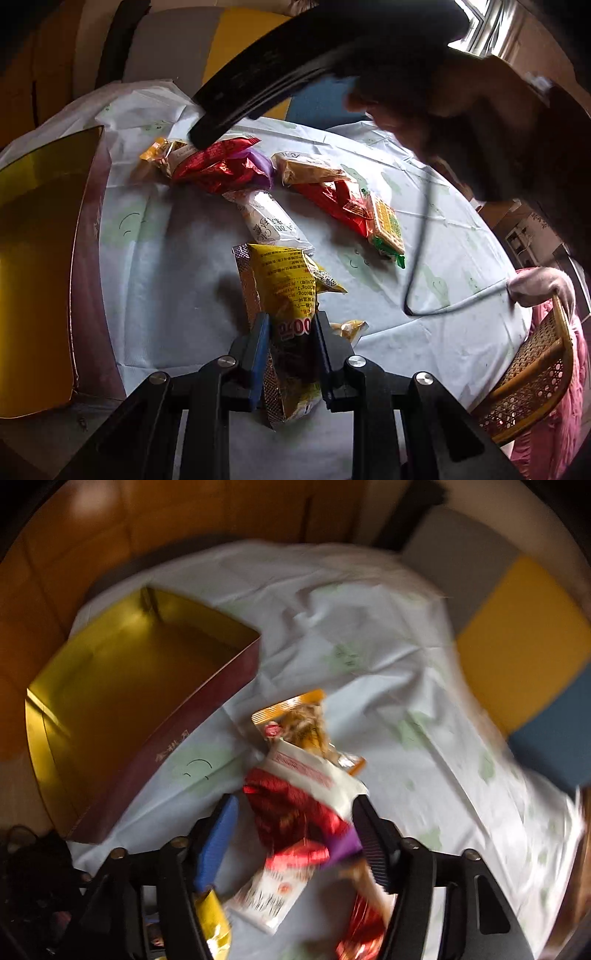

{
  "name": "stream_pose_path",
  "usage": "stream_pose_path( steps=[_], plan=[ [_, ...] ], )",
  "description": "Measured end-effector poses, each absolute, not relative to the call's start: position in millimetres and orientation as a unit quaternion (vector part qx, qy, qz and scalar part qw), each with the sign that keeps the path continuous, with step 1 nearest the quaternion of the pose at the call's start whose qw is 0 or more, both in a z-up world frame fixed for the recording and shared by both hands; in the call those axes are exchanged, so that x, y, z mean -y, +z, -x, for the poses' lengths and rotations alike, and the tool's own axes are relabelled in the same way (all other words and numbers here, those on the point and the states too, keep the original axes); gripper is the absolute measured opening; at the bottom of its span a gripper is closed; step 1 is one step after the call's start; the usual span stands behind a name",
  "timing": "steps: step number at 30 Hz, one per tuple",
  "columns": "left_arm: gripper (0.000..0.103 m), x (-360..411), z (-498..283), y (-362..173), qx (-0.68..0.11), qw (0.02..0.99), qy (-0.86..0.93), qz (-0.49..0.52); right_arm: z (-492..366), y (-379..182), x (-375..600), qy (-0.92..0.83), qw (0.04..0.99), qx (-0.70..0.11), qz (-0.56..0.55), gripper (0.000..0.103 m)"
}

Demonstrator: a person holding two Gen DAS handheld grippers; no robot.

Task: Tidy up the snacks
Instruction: 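Carry the chip bag into the tin with left gripper while right grasps a white bar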

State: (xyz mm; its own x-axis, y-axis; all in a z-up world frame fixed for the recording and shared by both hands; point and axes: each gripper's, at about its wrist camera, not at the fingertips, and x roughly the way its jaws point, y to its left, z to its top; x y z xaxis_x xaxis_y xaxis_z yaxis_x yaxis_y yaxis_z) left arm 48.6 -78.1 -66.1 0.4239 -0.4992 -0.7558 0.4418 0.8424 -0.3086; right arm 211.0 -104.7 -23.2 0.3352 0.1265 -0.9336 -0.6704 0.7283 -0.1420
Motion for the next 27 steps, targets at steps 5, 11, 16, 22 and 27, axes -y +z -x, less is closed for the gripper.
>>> stream_pose_path(
  steps=[5, 11, 16, 22, 27],
  plan=[
    [0.024, 75, -50, -68, -0.461, 0.839, -0.286, 0.041, -231, -48, 91, 0.259, 0.738, -0.535, 0.319, 0.071],
    [0.024, 75, -50, -68, -0.459, 0.84, -0.286, 0.041, -217, -54, 97, 0.277, 0.735, -0.54, 0.304, 0.033],
    [0.021, 78, -48, -64, -0.455, 0.843, -0.285, 0.031, -193, -30, 136, 0.264, 0.783, -0.529, 0.195, 0.033],
    [0.019, 72, -39, -52, -0.448, 0.846, -0.288, 0.025, -154, -18, 186, 0.221, 0.822, -0.52, 0.073, 0.033],
    [0.018, 44, -35, -24, -0.43, 0.855, -0.285, 0.055, -116, -24, 211, 0.199, 0.836, -0.511, 0.013, 0.033]
  ],
)
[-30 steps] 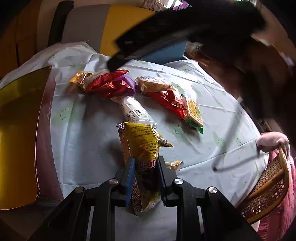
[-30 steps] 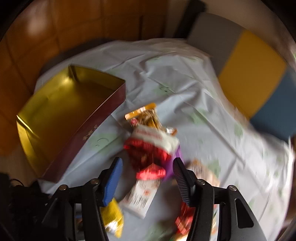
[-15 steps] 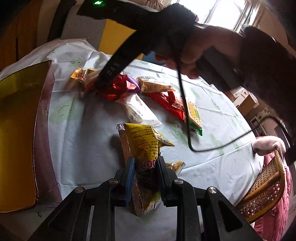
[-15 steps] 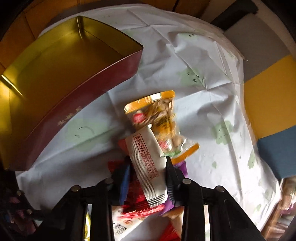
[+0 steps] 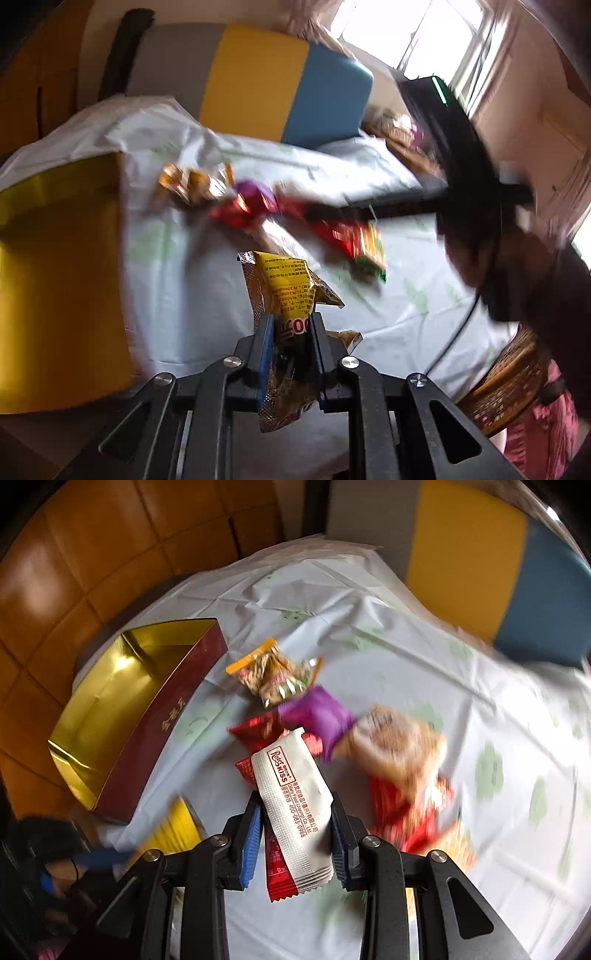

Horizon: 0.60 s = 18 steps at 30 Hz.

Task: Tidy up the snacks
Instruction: 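Carry the chip bag into the tin with left gripper while right grasps a white bar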

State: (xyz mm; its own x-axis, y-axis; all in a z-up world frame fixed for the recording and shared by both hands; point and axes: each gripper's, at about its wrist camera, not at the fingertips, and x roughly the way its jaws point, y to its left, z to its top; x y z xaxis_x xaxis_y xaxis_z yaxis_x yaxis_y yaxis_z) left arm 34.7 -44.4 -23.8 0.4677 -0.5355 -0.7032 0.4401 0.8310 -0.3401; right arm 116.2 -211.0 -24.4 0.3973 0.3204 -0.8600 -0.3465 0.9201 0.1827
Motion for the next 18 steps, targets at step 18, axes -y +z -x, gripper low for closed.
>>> stream_pose_path(
  steps=[18],
  plan=[
    [0.014, -66, -180, 5, -0.419, 0.9, -0.094, 0.079, -73, -37, 197, 0.201, 0.849, -0.487, -0.03, 0.033]
  ],
)
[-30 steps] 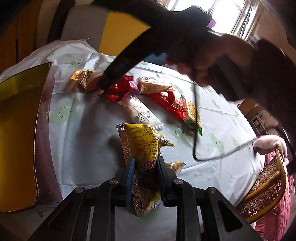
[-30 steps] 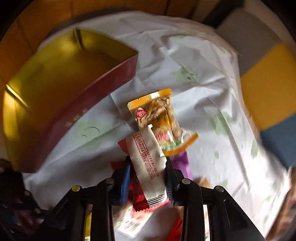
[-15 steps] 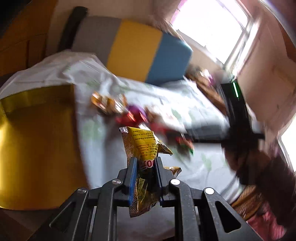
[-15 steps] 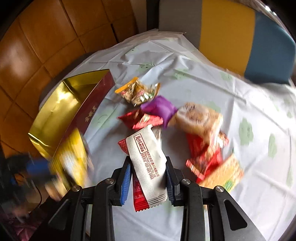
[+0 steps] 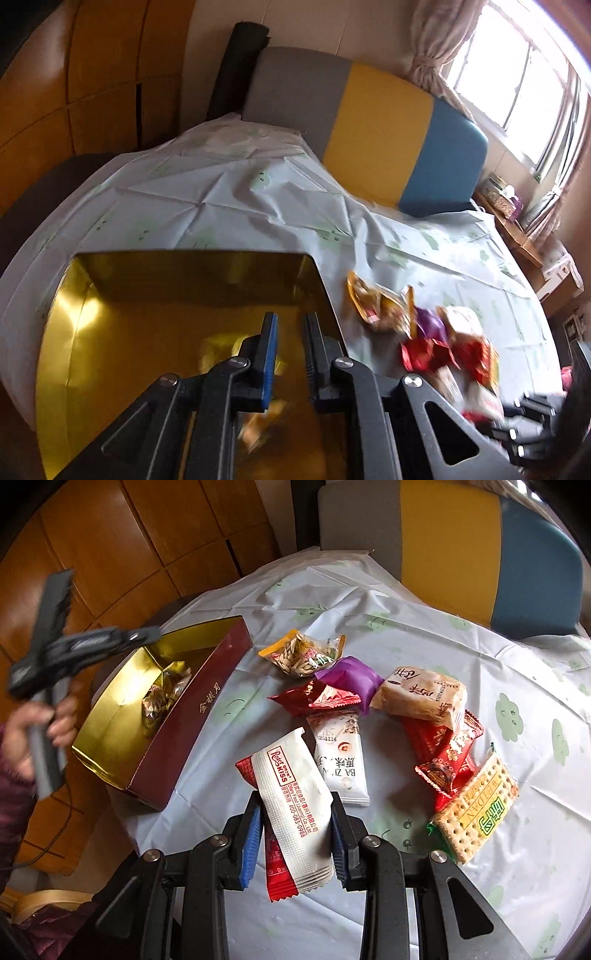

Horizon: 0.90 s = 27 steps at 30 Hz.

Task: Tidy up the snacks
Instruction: 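Carry the chip bag into the tin with left gripper while right grasps a white bar, then open the left gripper to drop the chip bag in the tin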

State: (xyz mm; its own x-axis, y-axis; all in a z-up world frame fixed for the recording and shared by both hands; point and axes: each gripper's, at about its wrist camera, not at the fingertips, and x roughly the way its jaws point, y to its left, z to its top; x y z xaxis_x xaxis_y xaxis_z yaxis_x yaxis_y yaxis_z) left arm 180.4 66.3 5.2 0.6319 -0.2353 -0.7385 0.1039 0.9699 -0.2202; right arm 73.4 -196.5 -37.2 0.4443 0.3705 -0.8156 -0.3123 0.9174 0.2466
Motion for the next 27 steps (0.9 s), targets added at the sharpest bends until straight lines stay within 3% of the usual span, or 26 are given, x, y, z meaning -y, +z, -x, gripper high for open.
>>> stream_pose_path(
  steps=[10, 20, 27],
  plan=[
    [0.019, -105, -165, 12, -0.416, 0.899, -0.054, 0.127, -69, -45, 195, 0.197, 0.85, -0.488, -0.033, 0.033],
    [0.019, -146, -97, -25, -0.497, 0.856, -0.034, 0.137, -67, -44, 182, 0.202, 0.854, -0.478, -0.039, 0.033],
    [0.019, -122, -127, -54, -0.545, 0.833, -0.033, 0.092, -65, -37, 184, 0.192, 0.859, -0.473, -0.044, 0.033]
  ],
)
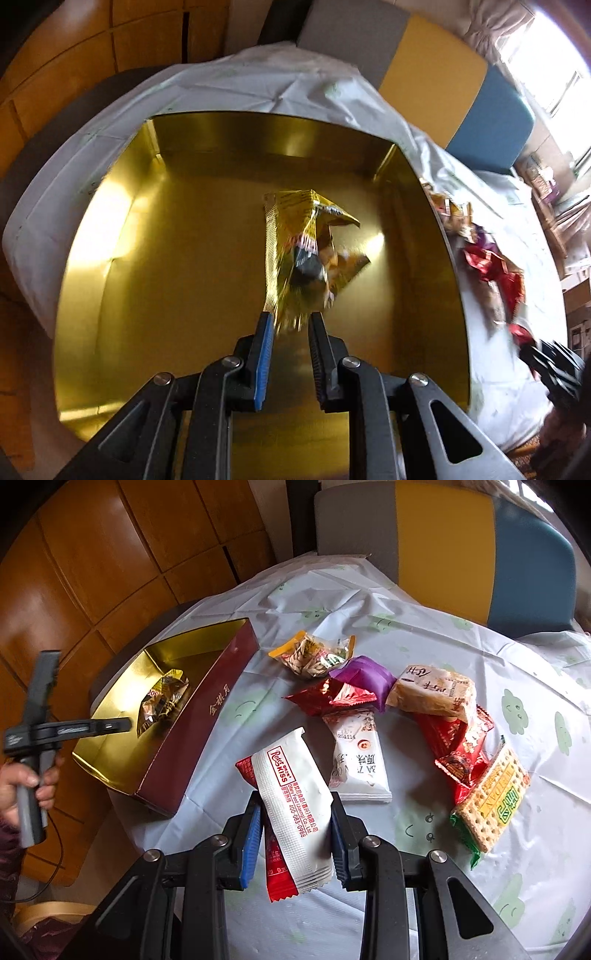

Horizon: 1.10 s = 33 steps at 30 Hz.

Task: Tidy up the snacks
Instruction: 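Open the left gripper to drop the chip bag in the tin, then lower the white bar into the tin and open the right gripper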

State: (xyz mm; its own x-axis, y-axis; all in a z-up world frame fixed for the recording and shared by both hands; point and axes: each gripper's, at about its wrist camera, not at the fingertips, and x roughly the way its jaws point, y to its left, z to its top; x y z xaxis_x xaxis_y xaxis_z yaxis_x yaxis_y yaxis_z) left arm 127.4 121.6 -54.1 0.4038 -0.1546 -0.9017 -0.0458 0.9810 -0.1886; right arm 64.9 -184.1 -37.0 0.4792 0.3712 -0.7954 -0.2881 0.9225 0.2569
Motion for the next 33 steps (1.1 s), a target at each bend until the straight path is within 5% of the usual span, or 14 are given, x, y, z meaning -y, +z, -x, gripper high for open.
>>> stream_pose_path(
  steps=[9, 19, 33],
  plan=[
    [0.025, -85, -187, -57, -0.524, 0.845, -0.052, 0.097, -67, -24, 181, 0.178, 0.865, -0.466, -0.053, 0.033],
    [0.033, -87, -110, -2, -0.432, 0.898, -0.019, 0.08, -67, -9, 142, 0.22, 0.862, -0.451, -0.076, 0.033],
    [0.033, -124, -35, 9, -0.387, 0.916, 0.073, 0.075, -74, 1, 53, 0.292, 0.838, -0.455, -0.067, 0.033]
  ],
)
